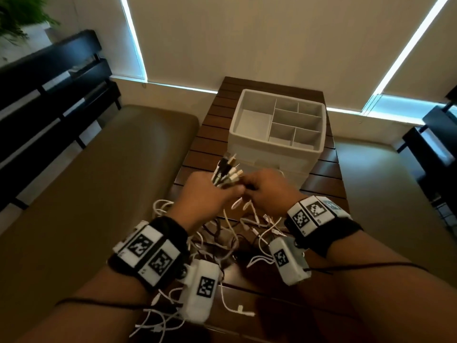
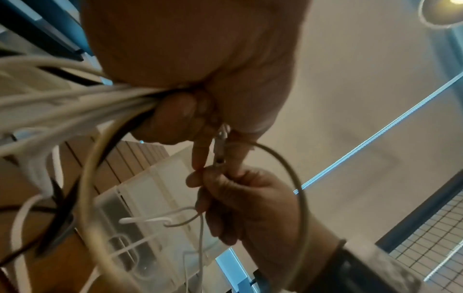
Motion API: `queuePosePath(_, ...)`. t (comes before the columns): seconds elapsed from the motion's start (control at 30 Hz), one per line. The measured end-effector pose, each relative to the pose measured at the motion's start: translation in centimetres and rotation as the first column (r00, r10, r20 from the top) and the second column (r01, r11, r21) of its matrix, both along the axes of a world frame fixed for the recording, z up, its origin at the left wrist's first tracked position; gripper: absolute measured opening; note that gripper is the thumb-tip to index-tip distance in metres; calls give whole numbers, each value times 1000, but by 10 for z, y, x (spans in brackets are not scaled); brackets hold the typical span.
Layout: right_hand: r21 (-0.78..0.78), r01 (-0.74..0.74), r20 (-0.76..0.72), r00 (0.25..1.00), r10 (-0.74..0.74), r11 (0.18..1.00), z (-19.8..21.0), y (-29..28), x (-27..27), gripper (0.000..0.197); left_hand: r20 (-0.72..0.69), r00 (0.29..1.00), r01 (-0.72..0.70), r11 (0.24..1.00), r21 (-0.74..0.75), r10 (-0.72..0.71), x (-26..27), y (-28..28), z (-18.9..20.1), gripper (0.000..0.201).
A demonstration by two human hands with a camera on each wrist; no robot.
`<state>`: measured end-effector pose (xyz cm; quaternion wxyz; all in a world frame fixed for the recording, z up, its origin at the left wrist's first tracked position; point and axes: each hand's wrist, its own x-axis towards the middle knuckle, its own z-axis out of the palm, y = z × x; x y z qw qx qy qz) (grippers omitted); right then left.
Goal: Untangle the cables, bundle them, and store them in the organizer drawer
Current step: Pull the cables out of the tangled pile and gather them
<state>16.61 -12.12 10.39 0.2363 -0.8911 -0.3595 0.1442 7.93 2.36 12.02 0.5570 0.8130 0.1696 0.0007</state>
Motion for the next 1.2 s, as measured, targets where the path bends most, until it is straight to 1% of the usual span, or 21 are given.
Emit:
queuePosePath(0.03,-2,-2,14,1000,2,1000,0,1,1,13,-25,1000,3,1000,9,-2,2,-1,-3,15)
queuePosePath(0.07,13,5,-3,1000,-5,1000,0,-1,1,10,-50,999,2,1000,8,-2,4,-1,-4,17)
queuePosePath(0.13,44,34,-55,998,-32,998,-8,-10,5,23,-68,998,-3,1000,12,4,4,6,1,15)
queuePosePath(0.17,35,58,-93,994,-54,998,-15,-16,7,27,-62,998,-22,1000,4,22,3,13,5,12)
queuePosePath(0.23,-14,96,-158,983,-97,995,-28,-30,8,22,-38,995,-86,996,22,87,3,30,16,12)
queuePosePath(0.3,-63,123,-182,974,-133,990,-41,-45,8,17,-29,992,-121,985,124,126,1,49,25,12)
queuePosePath(0.37,-75,172,-186,965,-183,982,-50,-54,8,18,-45,987,-136,952,274,154,-2,67,29,3)
queuePosePath(0.43,-10,249,-180,952,-247,968,-52,-58,10,19,-72,981,-128,877,463,181,-4,78,27,10)
queuePosePath(0.47,13,277,-177,946,-271,961,-49,-57,11,18,-75,979,-119,837,535,187,-5,80,25,12)
queuePosePath(0.53,13,263,-188,948,-256,965,-39,-49,10,18,-59,985,-89,774,626,161,-8,73,22,15)
queuePosePath(0.6,-20,174,-194,965,-174,985,-26,-38,6,14,-23,997,-43,753,657,76,-9,56,21,15)
queuePosePath(0.63,-31,130,-188,973,-133,991,-19,-31,3,12,-12,1000,-3,759,652,14,-8,46,20,15)
queuePosePath(0.7,-27,70,-162,984,-74,997,-8,-19,1,12,-9,995,88,799,594,-103,-5,26,16,15)
queuePosePath(0.77,-8,52,-111,992,-53,999,-1,-10,1,12,-36,980,189,849,493,-197,1,10,10,20)
queuePosePath(0.8,0,50,-86,995,-50,999,1,-8,2,12,-43,975,214,872,440,-218,4,6,6,22)
queuePosePath(0.87,12,26,-70,997,-26,1000,4,-9,1,10,-59,984,180,922,343,-170,7,7,-1,27)
queuePosePath(0.93,-17,8,-65,998,-9,1000,-1,-15,1,3,-73,992,119,947,298,-102,8,13,-2,22)
queuePosePath(0.97,-41,12,-56,998,-15,999,-5,-19,3,12,-62,995,91,953,290,-76,7,17,-1,16)
queuePosePath(1.03,-61,71,-86,993,-76,996,-15,-29,7,26,-11,1000,30,959,282,-28,5,26,7,6)
queuePosePath(1.07,-63,110,-117,986,-117,992,-20,-34,9,27,11,1000,7,962,274,-11,4,31,13,4)
queuePosePath(1.2,-62,252,-191,947,-260,966,-36,-54,13,13,85,994,-92,967,236,73,-1,52,28,4)
